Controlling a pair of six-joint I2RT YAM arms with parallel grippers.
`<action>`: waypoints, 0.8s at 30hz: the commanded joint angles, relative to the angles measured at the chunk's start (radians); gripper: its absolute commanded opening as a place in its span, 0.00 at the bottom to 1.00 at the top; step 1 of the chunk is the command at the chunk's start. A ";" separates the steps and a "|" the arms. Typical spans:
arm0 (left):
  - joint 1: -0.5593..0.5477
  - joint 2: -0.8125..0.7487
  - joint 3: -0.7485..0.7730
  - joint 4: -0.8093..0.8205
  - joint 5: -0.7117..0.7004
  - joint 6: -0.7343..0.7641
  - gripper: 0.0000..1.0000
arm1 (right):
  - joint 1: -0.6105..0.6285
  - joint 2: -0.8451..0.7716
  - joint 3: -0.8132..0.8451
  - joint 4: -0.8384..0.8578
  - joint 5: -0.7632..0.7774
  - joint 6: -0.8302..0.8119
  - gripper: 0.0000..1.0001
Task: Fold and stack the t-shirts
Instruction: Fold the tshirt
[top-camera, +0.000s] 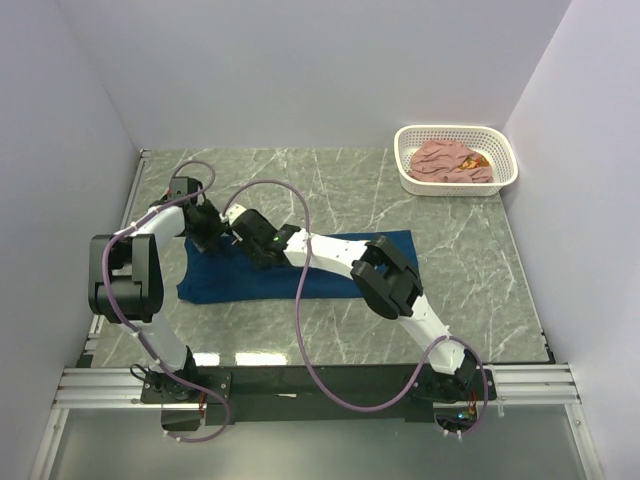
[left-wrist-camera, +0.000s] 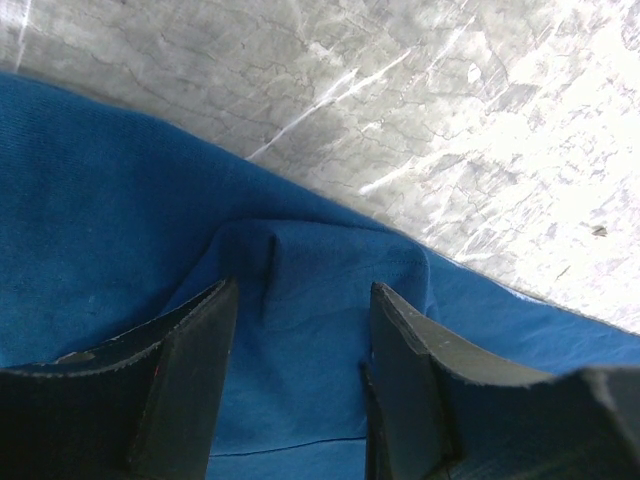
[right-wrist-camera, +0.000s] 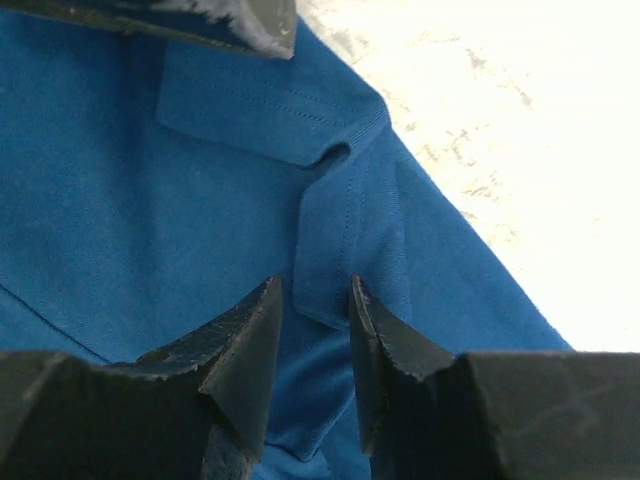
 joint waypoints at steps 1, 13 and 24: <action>-0.008 0.004 -0.003 0.004 0.005 0.013 0.61 | 0.012 0.020 0.036 -0.016 -0.003 -0.019 0.41; -0.013 0.012 0.012 -0.016 -0.016 0.015 0.57 | 0.009 -0.008 0.016 0.012 0.003 -0.017 0.23; -0.011 0.015 0.031 -0.030 -0.001 0.009 0.54 | -0.065 -0.071 -0.015 0.052 -0.083 0.086 0.14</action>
